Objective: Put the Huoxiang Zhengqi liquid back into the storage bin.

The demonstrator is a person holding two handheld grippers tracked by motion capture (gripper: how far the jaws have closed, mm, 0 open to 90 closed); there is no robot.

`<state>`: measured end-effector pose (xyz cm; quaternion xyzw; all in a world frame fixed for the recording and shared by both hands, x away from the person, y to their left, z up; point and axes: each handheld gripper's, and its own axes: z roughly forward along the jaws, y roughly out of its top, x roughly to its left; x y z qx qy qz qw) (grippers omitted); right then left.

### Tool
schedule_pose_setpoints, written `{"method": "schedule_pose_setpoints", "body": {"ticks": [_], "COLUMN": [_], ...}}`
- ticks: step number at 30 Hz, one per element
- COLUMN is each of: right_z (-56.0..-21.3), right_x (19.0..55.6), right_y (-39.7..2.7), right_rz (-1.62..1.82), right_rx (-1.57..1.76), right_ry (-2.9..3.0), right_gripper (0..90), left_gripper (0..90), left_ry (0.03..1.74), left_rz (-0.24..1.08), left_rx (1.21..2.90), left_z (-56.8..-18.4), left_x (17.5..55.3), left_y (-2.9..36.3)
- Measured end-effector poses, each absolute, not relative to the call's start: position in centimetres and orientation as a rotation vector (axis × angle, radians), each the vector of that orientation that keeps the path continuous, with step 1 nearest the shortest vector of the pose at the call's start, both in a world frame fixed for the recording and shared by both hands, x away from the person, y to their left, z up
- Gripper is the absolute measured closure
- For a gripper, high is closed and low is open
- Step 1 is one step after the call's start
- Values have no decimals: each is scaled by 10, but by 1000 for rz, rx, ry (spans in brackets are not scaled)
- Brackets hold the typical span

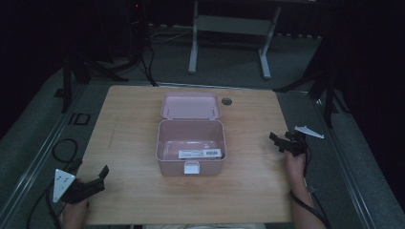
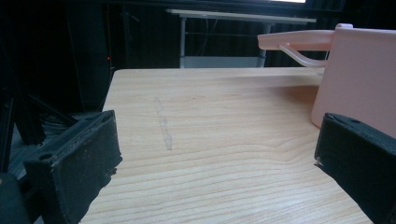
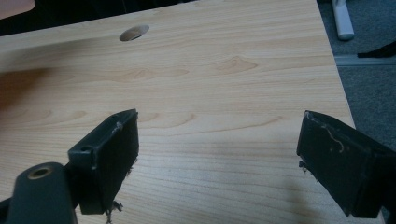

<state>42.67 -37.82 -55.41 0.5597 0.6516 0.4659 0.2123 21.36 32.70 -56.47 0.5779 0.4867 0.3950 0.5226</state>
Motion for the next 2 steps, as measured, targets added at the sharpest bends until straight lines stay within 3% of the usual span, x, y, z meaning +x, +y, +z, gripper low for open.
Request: {"method": "schedule_pose_setpoints", "body": {"ticks": [2], "right_z": [-554], "right_x": [427], "right_y": [-378], "right_rz": [1291], "right_rx": [1555], "right_ry": [1812], "right_gripper": [127], "left_gripper": [2], "left_ry": [1165], "left_rz": [946], "left_rx": [1385], "left_z": [-565], "left_x": [214], "left_y": [327]}}
